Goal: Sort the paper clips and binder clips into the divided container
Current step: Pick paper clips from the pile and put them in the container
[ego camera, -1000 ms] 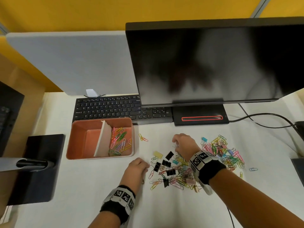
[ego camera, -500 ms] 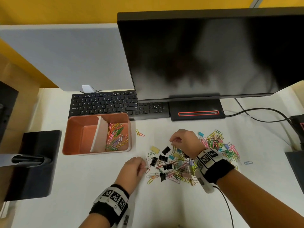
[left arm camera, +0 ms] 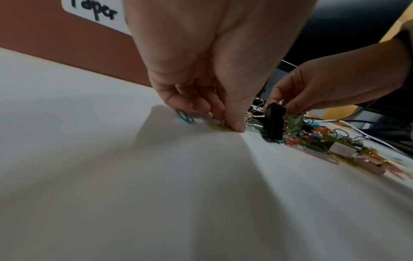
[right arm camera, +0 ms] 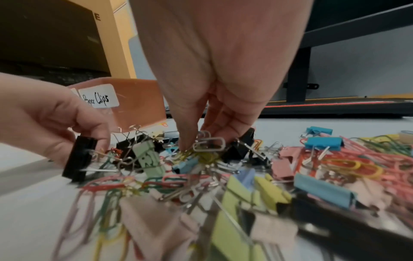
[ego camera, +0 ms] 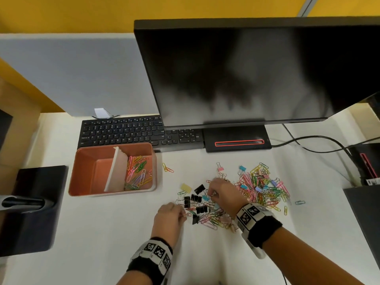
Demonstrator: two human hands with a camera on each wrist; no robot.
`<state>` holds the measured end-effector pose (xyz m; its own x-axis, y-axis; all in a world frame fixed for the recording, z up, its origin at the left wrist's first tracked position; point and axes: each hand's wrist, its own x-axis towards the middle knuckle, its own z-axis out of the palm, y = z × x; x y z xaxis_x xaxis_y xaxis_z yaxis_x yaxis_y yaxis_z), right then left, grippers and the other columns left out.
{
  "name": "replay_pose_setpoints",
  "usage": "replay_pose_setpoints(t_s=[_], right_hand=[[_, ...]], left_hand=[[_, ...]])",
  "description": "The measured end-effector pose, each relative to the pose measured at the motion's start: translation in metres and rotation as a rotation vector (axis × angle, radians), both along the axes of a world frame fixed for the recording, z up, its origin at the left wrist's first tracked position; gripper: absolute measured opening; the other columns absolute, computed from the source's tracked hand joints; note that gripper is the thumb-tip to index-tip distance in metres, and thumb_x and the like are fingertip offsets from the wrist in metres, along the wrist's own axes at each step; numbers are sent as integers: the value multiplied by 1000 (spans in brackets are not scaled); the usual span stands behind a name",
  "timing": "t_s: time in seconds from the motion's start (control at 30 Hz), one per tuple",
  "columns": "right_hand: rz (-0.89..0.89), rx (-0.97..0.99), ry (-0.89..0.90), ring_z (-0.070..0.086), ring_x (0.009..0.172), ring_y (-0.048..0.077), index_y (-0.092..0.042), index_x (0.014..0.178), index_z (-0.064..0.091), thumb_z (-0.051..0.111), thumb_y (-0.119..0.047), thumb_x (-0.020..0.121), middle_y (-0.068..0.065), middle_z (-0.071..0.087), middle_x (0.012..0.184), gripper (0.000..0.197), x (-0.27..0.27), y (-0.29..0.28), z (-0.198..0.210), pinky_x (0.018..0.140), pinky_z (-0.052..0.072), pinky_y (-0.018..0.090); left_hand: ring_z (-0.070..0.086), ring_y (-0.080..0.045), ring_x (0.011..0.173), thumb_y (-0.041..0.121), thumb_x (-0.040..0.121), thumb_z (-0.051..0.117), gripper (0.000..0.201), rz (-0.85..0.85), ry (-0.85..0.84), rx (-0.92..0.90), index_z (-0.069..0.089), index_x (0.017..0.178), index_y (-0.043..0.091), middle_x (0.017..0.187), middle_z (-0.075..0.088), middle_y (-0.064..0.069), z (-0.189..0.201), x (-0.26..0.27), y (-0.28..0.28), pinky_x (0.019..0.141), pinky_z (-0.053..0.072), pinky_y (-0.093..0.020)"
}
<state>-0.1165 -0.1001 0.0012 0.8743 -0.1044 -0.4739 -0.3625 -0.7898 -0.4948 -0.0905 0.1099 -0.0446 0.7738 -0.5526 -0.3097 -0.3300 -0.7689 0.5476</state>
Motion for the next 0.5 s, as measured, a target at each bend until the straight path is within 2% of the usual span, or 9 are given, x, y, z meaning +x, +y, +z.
replay_pose_setpoints(t_s=[0.07, 0.2, 0.27, 0.33, 0.37, 0.4, 0.5], right_hand=[[29, -21, 52, 58, 96, 19, -9, 97, 65, 51, -6, 90, 6, 63, 104, 16, 6, -1, 1, 82, 43, 20], [-12, 19, 26, 57, 88, 12, -14, 94, 65, 51, -9, 90, 1, 65, 100, 15, 6, -6, -2, 76, 40, 17], [-43, 67, 13, 57, 83, 10, -15, 92, 64, 53, -11, 89, -2, 65, 94, 12, 2, -11, -2, 72, 41, 15], [-93, 107, -23, 54, 75, 0, -17, 89, 64, 56, -11, 88, -8, 61, 85, 10, -4, -16, 0, 66, 37, 8], [-118, 121, -46, 52, 73, -4, -19, 89, 64, 58, -12, 88, -11, 59, 84, 9, -7, -18, 3, 63, 35, 6], [-139, 129, -75, 51, 73, -6, -19, 90, 65, 59, -13, 88, -12, 59, 84, 9, -10, -20, 5, 63, 35, 6], [-172, 155, -164, 58, 78, -1, -18, 94, 67, 62, -15, 87, -9, 64, 88, 9, -13, -22, 23, 69, 44, 8]], left_hand=[[52, -21, 80, 16, 72, 72, 9, -41, -51, 23, 65, 76, 19, 83, 58, 1, 1, 3, -1, 66, 48, -34], [56, -22, 74, 10, 72, 68, 12, -120, -81, 104, 61, 74, 19, 76, 61, 2, 5, 4, -4, 62, 48, -34], [58, -20, 69, 9, 69, 72, 16, -152, -80, 110, 61, 74, 19, 72, 62, 3, 6, 3, -5, 60, 50, -31], [57, -19, 78, 12, 81, 64, 6, -133, -46, 60, 62, 86, 15, 84, 62, 0, 6, 2, -5, 70, 47, -28], [53, -17, 82, 16, 88, 56, 6, -118, -19, 30, 60, 92, 13, 89, 60, 1, 8, 1, -3, 72, 43, -25], [49, -14, 81, 20, 91, 51, 9, -107, -3, -17, 58, 92, 13, 89, 57, 4, 9, 2, 0, 70, 38, -22], [43, 1, 67, 19, 88, 57, 11, -63, 37, -134, 54, 78, 21, 72, 45, 18, 29, 6, 13, 61, 32, -15]])
